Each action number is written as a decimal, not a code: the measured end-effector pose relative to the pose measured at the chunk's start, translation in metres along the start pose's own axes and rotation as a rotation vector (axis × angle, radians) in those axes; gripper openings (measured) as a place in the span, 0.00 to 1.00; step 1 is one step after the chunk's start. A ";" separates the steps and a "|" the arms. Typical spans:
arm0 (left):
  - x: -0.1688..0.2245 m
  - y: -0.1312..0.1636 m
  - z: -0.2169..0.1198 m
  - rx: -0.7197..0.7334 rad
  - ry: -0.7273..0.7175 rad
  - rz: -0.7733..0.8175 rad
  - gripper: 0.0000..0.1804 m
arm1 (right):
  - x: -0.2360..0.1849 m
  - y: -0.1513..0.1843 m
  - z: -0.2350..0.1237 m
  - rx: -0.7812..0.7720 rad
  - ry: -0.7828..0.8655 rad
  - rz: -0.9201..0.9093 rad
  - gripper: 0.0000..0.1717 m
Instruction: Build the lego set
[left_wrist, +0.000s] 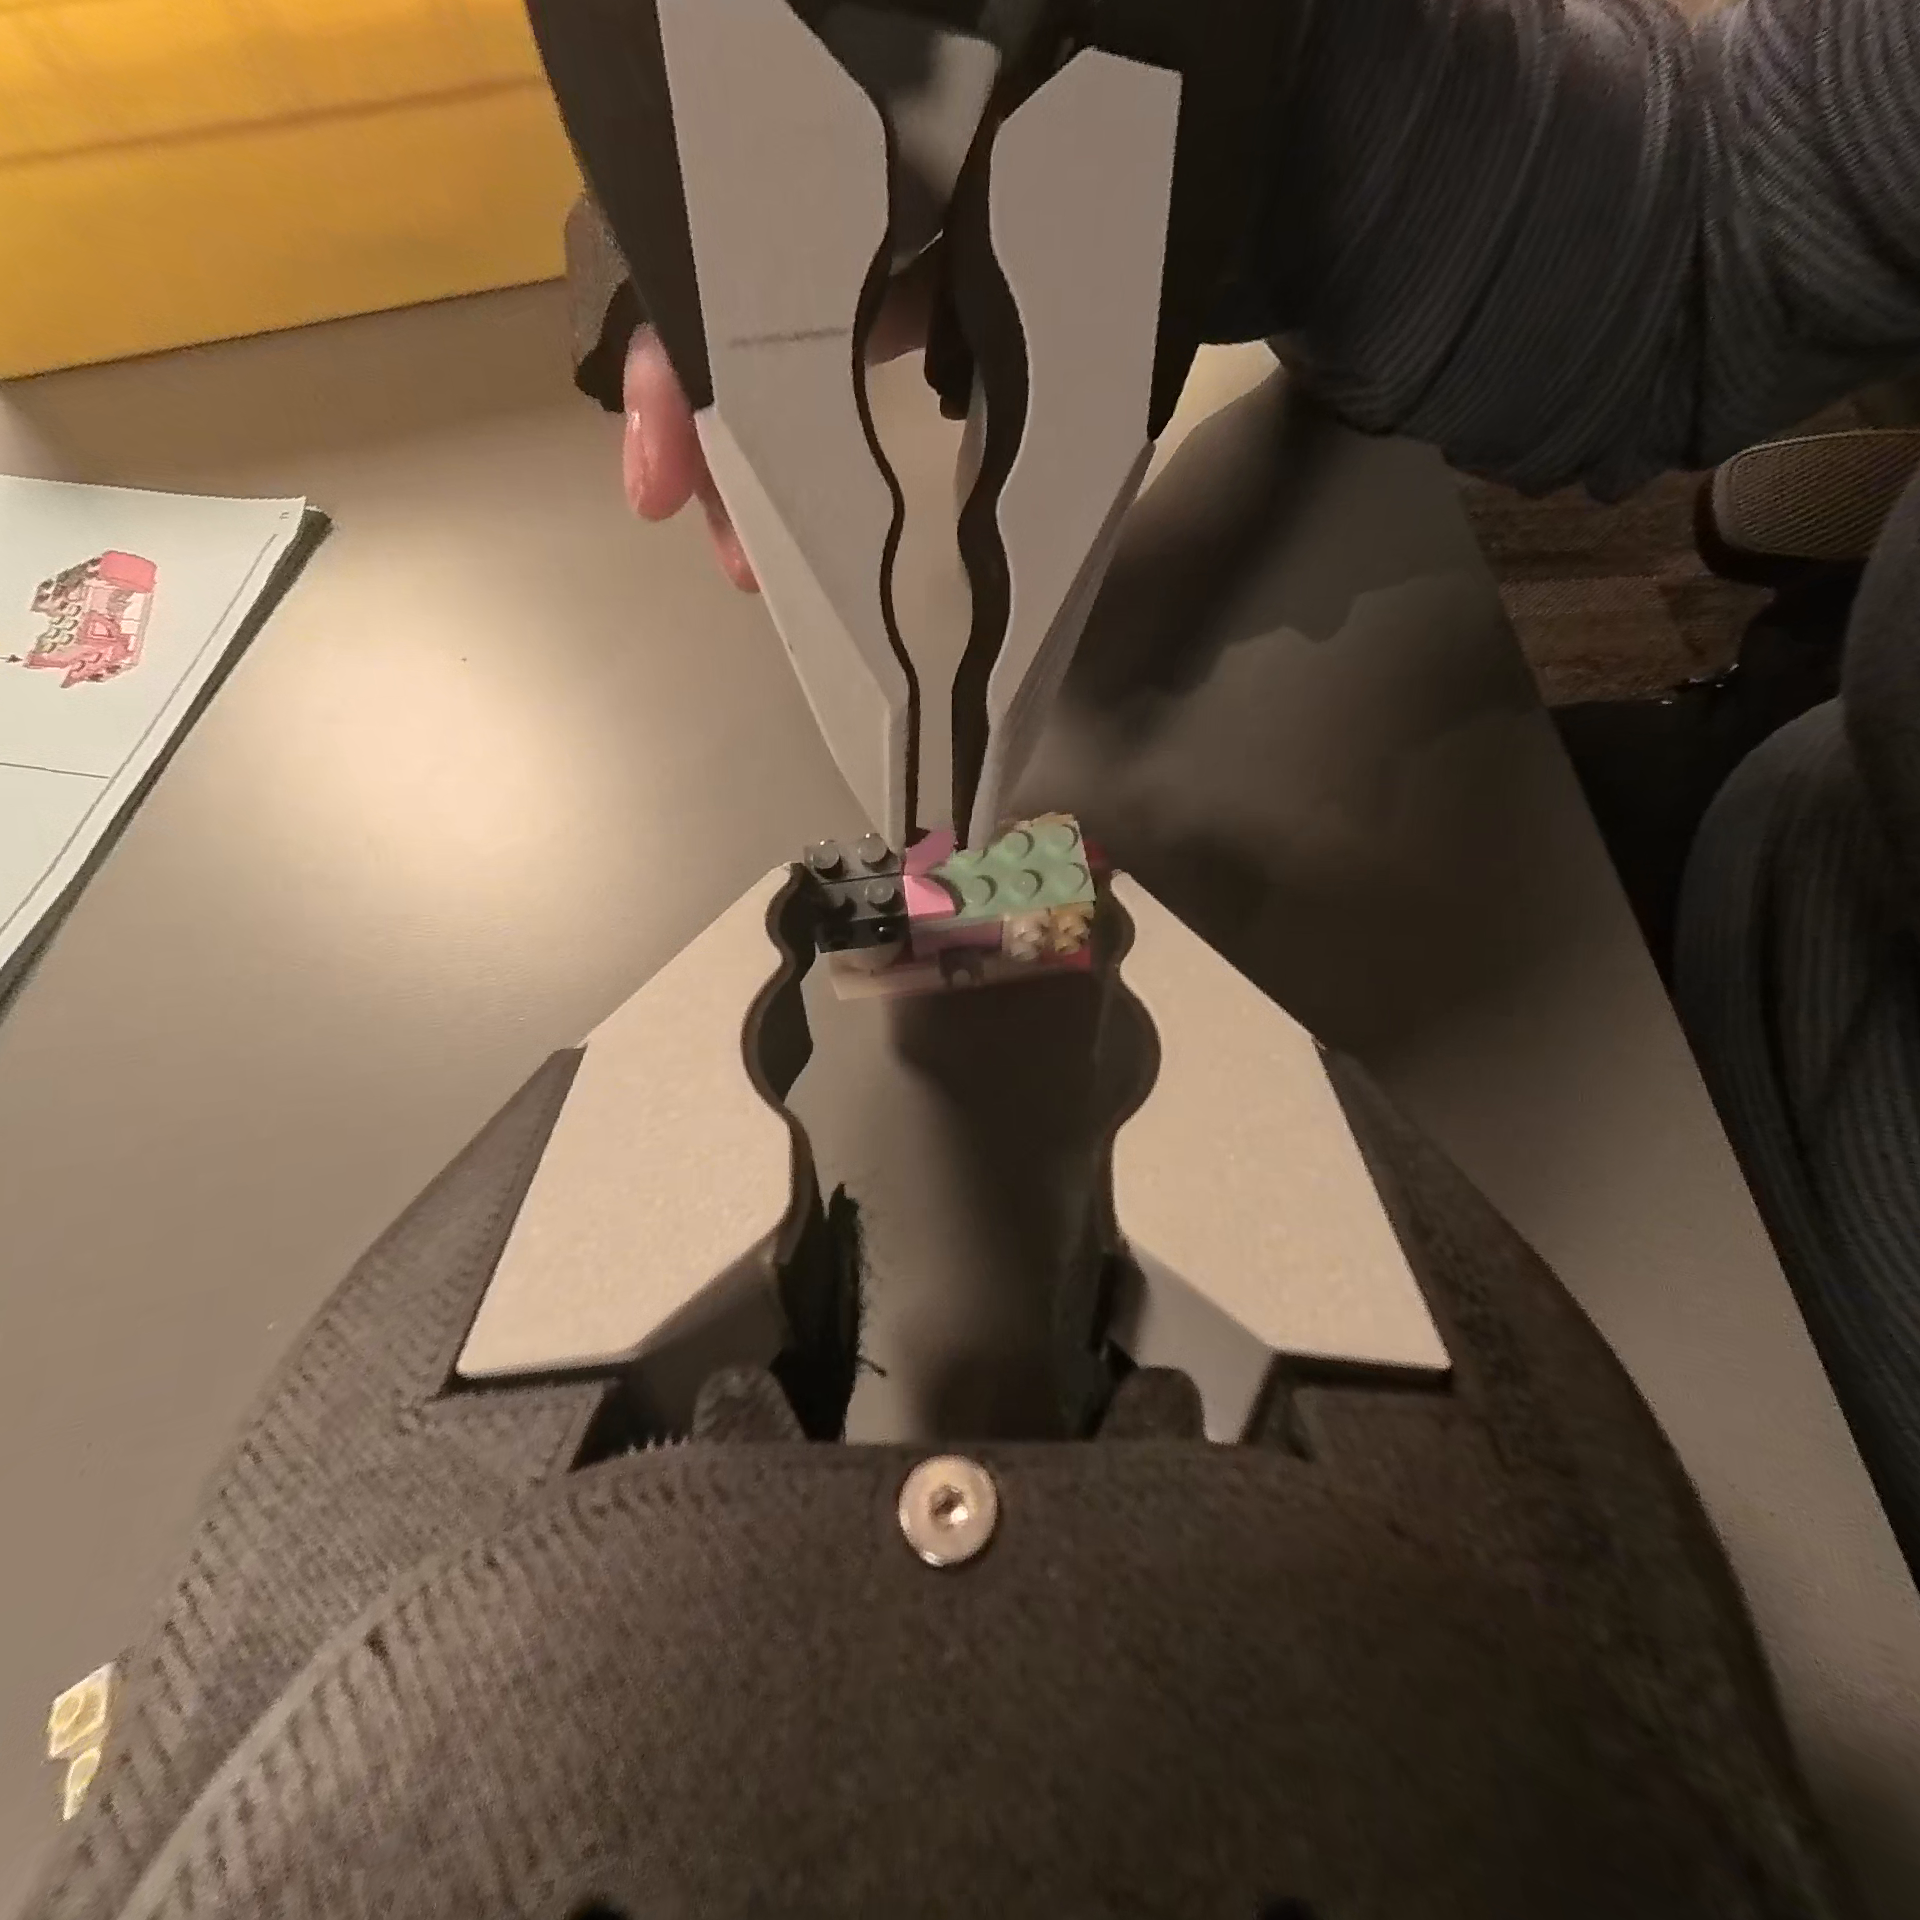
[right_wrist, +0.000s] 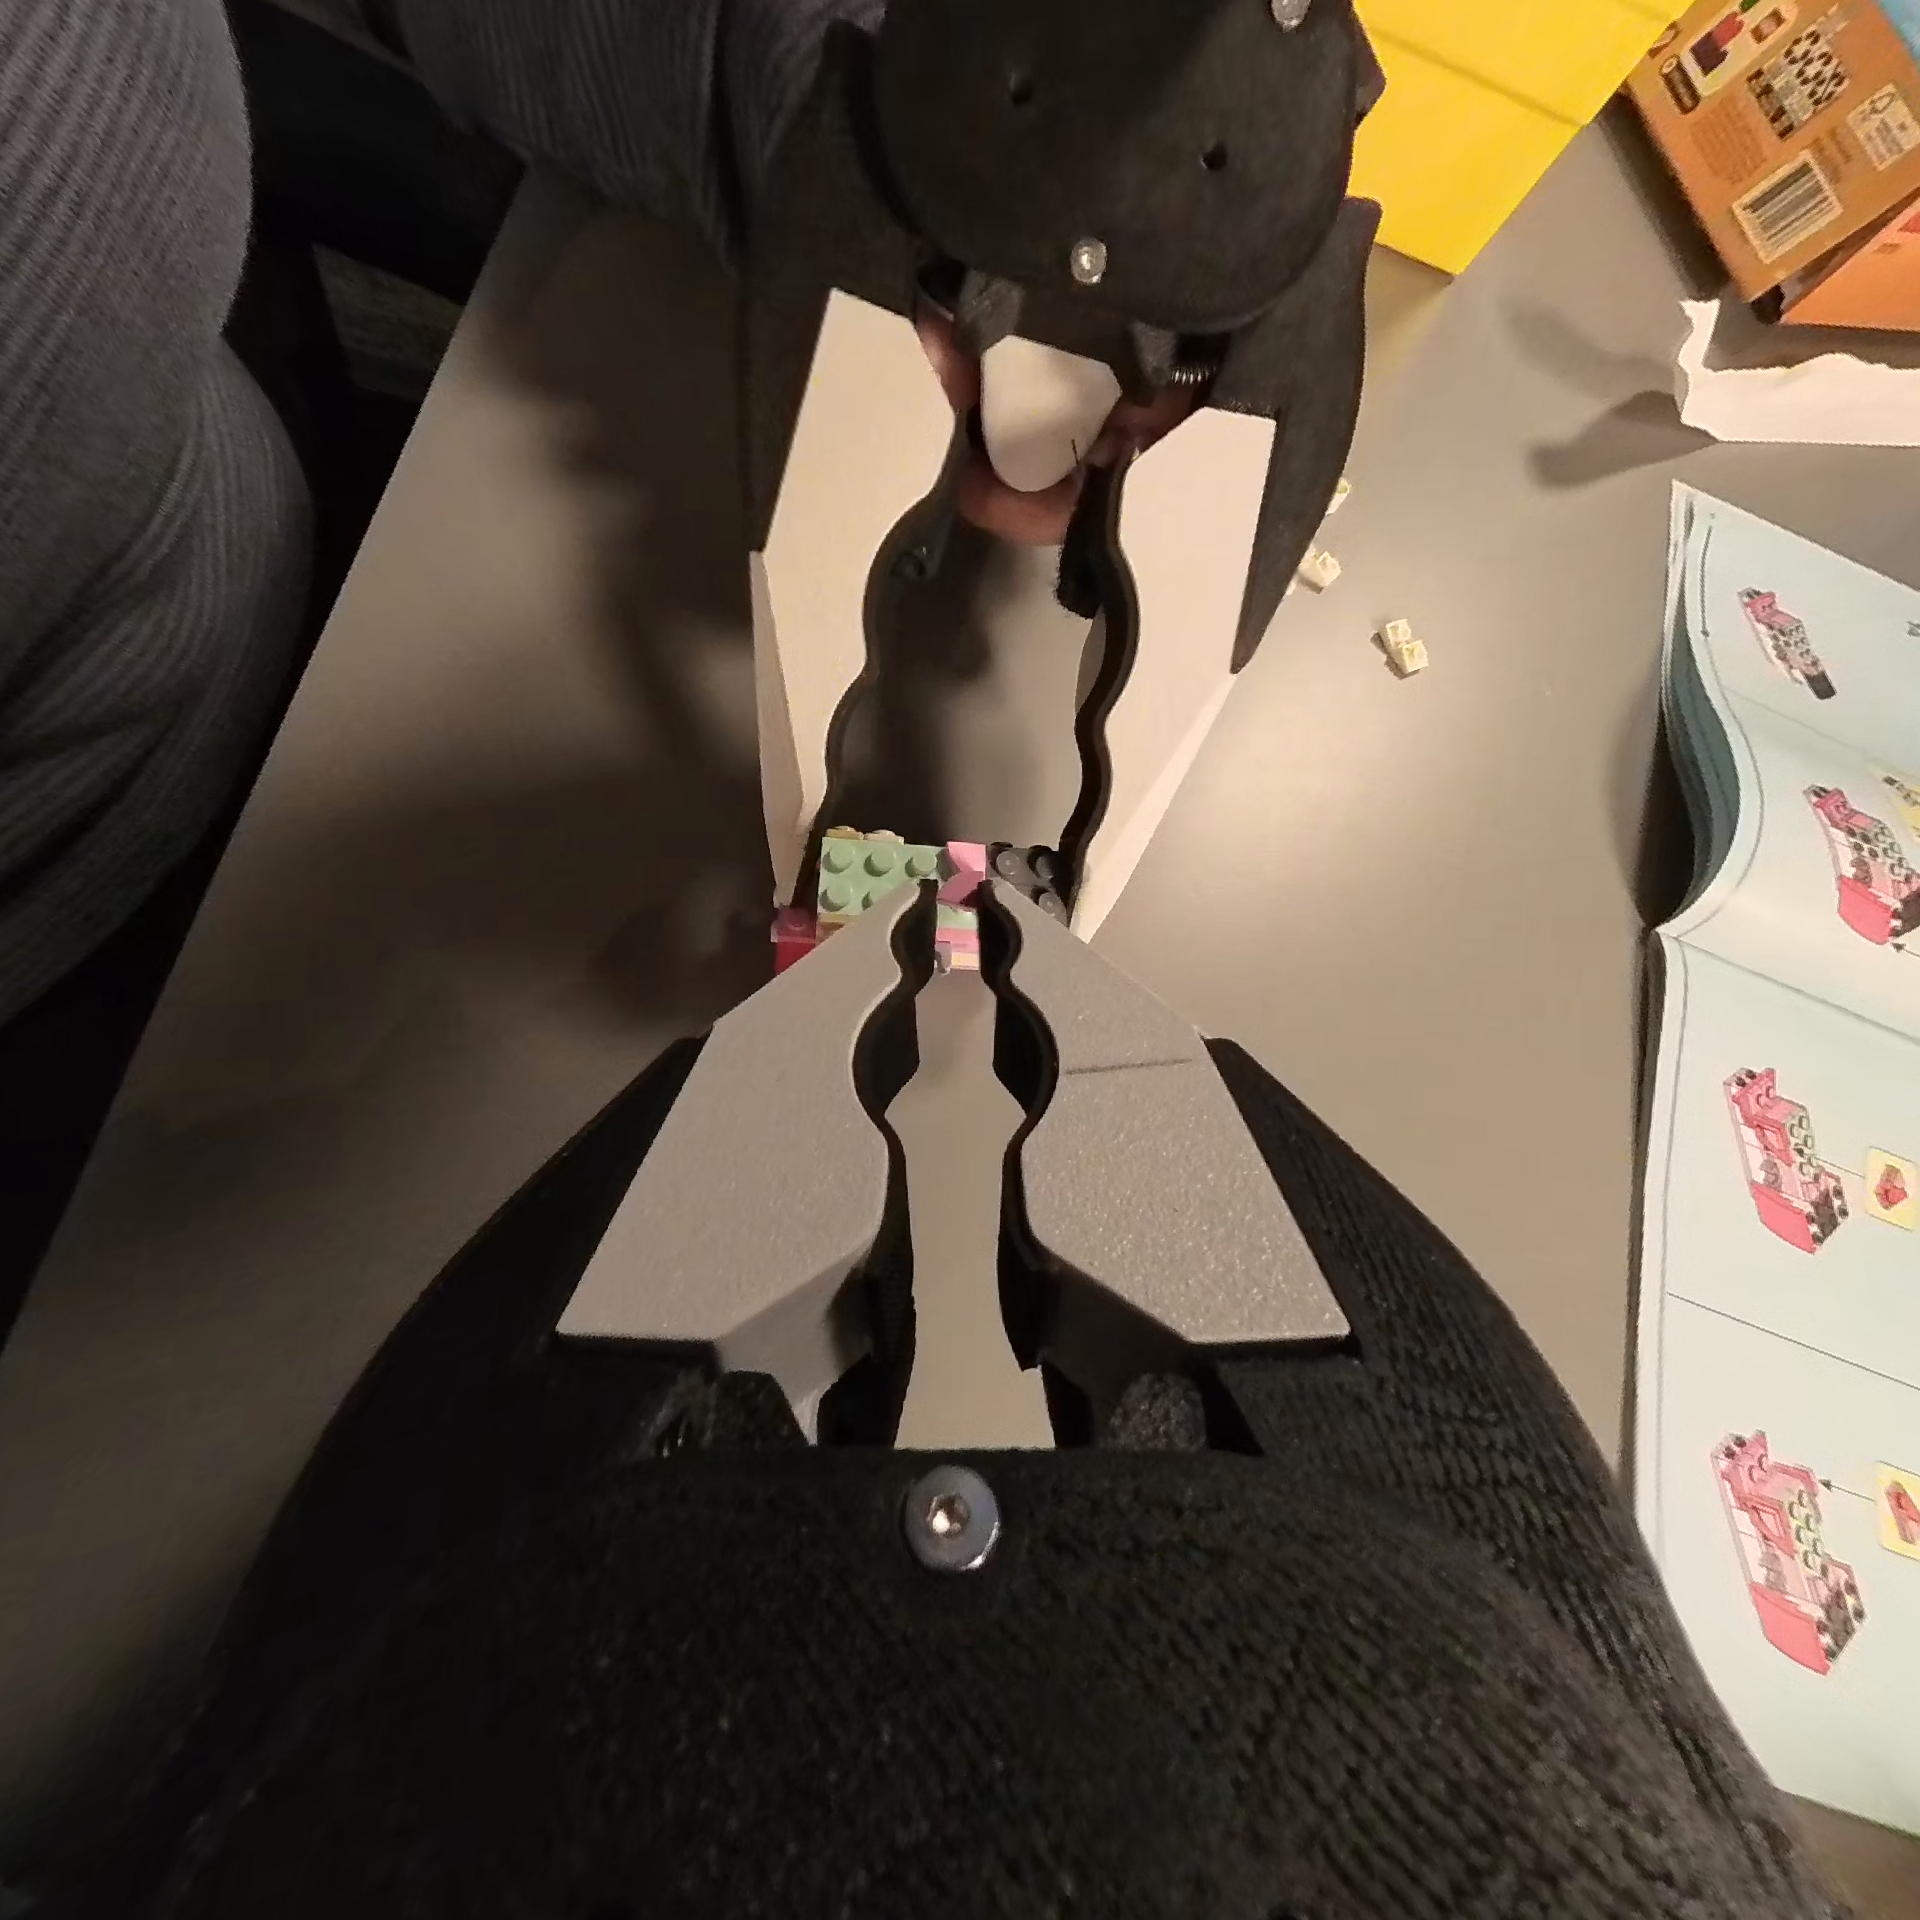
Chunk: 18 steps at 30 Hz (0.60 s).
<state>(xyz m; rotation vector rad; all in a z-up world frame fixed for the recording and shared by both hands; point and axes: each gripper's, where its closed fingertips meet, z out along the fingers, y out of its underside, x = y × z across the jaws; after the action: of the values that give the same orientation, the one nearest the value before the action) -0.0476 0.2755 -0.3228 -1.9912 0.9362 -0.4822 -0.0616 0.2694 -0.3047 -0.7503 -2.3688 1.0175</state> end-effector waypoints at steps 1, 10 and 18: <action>0.000 0.000 0.000 0.001 0.001 -0.001 0.29 | 0.000 0.000 0.000 0.001 0.002 -0.002 0.03; 0.000 -0.001 -0.001 0.008 0.004 0.003 0.30 | 0.000 -0.002 0.000 0.013 0.000 -0.005 0.03; -0.004 0.002 -0.002 -0.001 -0.013 0.000 0.30 | 0.010 -0.006 -0.007 0.051 0.066 -0.014 0.11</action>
<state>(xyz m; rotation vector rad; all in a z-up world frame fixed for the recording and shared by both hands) -0.0528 0.2770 -0.3228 -1.9929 0.9288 -0.4685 -0.0670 0.2759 -0.2942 -0.7362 -2.2809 1.0278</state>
